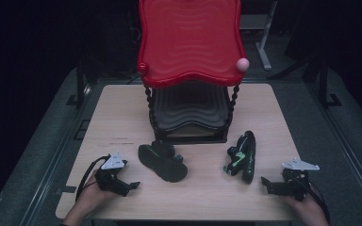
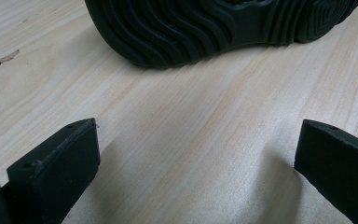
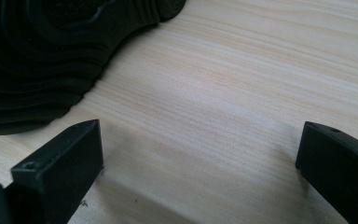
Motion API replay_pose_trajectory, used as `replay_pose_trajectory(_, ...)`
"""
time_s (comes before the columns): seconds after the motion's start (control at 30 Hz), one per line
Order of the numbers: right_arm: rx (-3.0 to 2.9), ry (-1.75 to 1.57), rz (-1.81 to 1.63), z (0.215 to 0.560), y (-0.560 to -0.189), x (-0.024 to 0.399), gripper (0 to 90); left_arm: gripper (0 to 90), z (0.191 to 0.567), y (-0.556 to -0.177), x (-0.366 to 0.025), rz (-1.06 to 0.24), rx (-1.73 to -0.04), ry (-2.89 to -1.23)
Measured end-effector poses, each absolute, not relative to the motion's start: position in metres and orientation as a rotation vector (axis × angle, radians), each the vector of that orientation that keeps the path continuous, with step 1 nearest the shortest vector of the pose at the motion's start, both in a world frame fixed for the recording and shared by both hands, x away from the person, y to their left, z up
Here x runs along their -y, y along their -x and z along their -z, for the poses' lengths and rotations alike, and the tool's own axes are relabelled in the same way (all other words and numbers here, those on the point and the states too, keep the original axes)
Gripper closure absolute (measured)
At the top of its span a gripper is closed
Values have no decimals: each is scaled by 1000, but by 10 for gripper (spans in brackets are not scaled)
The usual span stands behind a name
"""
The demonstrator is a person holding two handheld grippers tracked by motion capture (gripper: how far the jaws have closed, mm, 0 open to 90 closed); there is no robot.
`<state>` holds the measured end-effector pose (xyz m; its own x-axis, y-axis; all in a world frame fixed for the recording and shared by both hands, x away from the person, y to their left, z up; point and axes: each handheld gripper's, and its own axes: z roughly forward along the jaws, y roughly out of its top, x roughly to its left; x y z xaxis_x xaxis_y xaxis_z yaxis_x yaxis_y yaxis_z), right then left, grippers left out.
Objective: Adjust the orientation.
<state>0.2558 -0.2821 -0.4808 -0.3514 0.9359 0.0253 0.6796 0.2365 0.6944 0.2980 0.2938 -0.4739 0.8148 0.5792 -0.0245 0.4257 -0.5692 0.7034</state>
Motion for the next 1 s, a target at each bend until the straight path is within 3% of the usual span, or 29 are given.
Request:
replay_pose_trajectory(0.27, -2120, -1483, -878, 481, -256, 282, 1, 2, 474, -299, -290, -295, -754, -2266)
replay_pose_trajectory(0.33, -2119, -1482, -878, 481, -256, 282, 1, 82, 469, -299, -289, -294, -742, -2272)
replay_pose_trajectory(0.37, -2120, -1483, -878, 481, -256, 282, 1, 170, 468, -299, -288, -291, -738, -2271)
replay_pose_trajectory(0.43, -2120, -1482, -878, 481, -256, 282, 1, 189, 467, -298, -287, -305, -745, -2276)
replay_pose_trajectory(0.63, -2116, -1486, -876, 481, -256, 282, 1, 548, 445, -294, -288, -297, -706, -2197)
replay_pose_trajectory(0.7, -2116, -1486, -876, 481, -256, 282, 1, 713, 440, -295, -287, -281, -714, -2187)
replay_pose_trajectory(0.73, -2116, -1486, -876, 481, -256, 282, 1, 713, 436, -296, -286, -273, -721, -2177)
replay_pose_trajectory(0.77, -2116, -1486, -876, 481, -256, 282, 1, 820, 430, -298, -284, -262, -718, -2156)
replay_pose_trajectory(0.8, -2116, -1486, -876, 481, -256, 282, 1, 862, 430, -298, -284, -262, -718, -2156)
replay_pose_trajectory(0.83, -2116, -1486, -876, 481, -256, 282, 1, 900, 422, -301, -282, -261, -715, -2136)
replay_pose_trajectory(1.0, -2116, -1486, -876, 481, -256, 282, 1, 900, 409, -312, -272, -218, -685, -2123)
